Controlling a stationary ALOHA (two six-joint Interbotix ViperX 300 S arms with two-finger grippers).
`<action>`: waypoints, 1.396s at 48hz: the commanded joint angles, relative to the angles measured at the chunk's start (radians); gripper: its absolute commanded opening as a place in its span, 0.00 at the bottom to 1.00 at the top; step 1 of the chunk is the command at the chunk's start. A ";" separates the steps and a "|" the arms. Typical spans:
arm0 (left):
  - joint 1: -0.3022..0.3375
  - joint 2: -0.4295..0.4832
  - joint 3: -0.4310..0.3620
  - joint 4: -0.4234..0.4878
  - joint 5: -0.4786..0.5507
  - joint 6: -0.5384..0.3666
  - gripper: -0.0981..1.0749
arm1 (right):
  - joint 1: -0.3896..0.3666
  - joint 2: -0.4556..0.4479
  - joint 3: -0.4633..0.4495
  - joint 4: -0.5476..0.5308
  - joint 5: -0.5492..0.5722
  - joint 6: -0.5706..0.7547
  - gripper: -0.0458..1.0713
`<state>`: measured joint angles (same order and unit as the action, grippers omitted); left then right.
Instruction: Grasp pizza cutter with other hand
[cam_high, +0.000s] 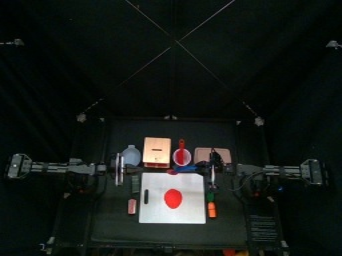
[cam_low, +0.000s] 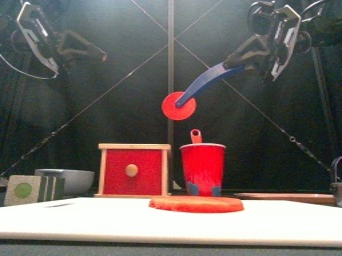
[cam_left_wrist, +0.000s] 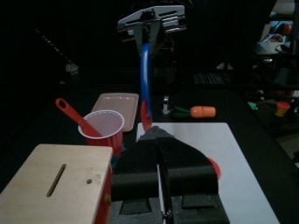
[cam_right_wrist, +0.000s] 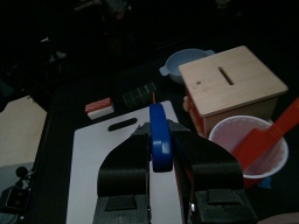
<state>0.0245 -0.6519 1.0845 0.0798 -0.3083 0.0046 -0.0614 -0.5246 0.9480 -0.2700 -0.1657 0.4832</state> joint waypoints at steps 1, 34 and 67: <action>-0.015 0.054 -0.054 0.008 -0.002 -0.003 0.34 | 0.026 0.046 -0.041 -0.009 -0.038 0.000 0.34; -0.169 0.594 -0.224 -0.216 -0.242 0.000 0.96 | 0.077 0.331 -0.189 -0.063 -0.089 0.002 0.34; -0.169 0.660 -0.202 -0.218 -0.253 0.003 0.51 | 0.097 0.345 -0.190 -0.064 -0.089 0.003 0.34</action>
<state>-0.1442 0.0123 0.8912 -0.1381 -0.5660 0.0046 0.0291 -0.1687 0.7808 -0.3344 -0.2454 0.4878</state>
